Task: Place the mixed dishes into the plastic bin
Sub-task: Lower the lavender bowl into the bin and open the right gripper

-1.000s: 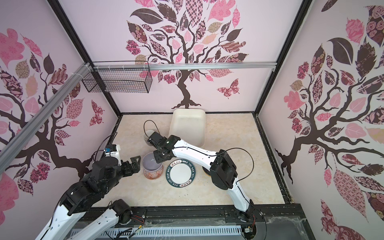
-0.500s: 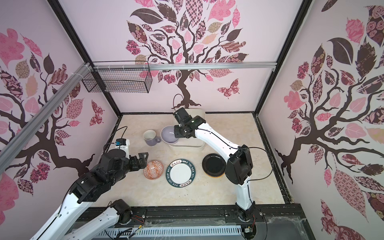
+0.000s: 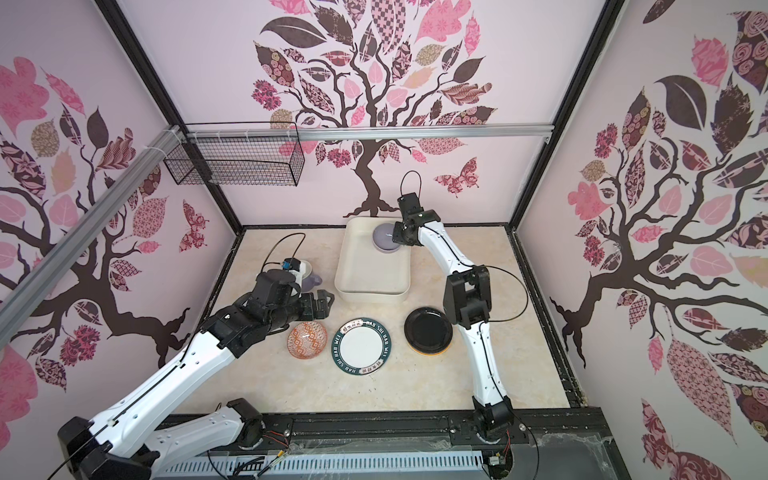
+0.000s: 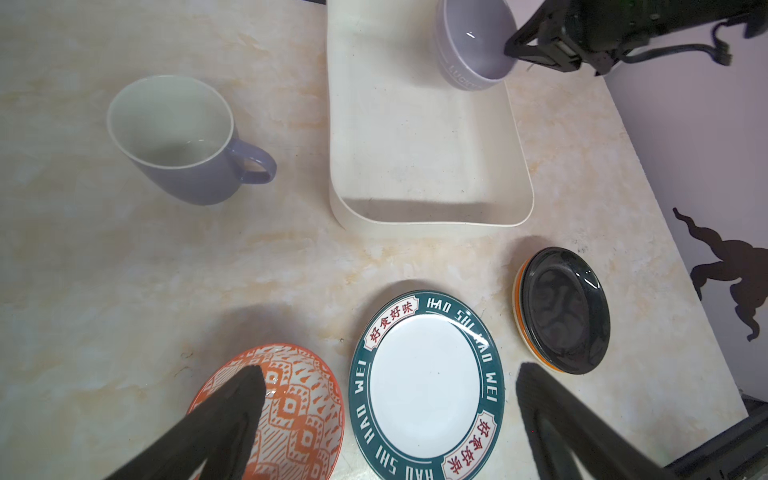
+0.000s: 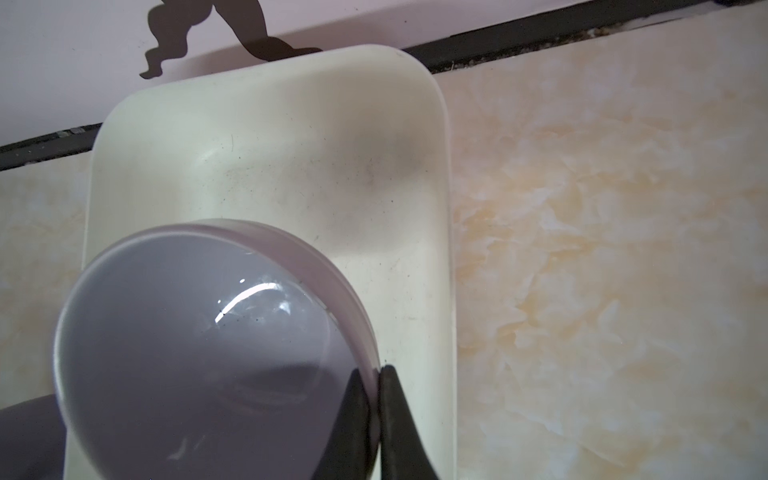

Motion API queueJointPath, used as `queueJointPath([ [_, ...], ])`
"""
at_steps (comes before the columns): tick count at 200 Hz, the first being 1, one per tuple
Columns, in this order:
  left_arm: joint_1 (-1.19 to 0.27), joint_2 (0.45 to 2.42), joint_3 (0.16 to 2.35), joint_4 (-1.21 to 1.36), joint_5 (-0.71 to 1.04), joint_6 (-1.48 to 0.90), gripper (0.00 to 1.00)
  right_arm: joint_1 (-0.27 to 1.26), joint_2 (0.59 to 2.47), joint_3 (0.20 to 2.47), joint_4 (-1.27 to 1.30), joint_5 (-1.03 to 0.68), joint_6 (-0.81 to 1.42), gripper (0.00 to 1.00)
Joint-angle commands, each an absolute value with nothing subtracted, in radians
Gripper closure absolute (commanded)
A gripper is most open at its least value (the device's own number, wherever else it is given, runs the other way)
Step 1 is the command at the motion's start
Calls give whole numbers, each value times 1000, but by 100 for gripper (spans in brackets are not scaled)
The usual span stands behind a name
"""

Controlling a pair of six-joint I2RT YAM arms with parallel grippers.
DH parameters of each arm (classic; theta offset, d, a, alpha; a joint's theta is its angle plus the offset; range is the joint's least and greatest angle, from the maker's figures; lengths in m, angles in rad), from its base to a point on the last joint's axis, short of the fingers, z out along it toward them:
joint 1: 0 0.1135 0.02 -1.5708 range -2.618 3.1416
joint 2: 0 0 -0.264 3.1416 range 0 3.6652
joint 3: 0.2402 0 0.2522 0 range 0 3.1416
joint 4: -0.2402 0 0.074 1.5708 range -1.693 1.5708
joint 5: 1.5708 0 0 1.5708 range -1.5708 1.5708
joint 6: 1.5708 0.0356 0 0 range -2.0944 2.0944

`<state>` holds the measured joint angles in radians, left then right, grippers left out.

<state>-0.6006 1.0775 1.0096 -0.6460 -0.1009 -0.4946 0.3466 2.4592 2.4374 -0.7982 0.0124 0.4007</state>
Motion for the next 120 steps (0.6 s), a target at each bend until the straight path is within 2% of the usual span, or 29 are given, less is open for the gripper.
queueJointPath([
  [1, -589, 1115, 1060, -590, -65, -462, 2, 352, 2595, 2669, -853, -39, 379, 98],
  [40, -536, 1172, 1037, -549, 18, -468, 2, 298, 2606, 2538, -745, -85, 395, 99],
  [70, -466, 1183, 999, -478, 127, -511, 4, 295, 2641, 2560, -755, -62, 370, 99],
  [120, -461, 1193, 998, -480, 136, -496, 4, 294, 2661, 2564, -741, -57, 383, 97],
])
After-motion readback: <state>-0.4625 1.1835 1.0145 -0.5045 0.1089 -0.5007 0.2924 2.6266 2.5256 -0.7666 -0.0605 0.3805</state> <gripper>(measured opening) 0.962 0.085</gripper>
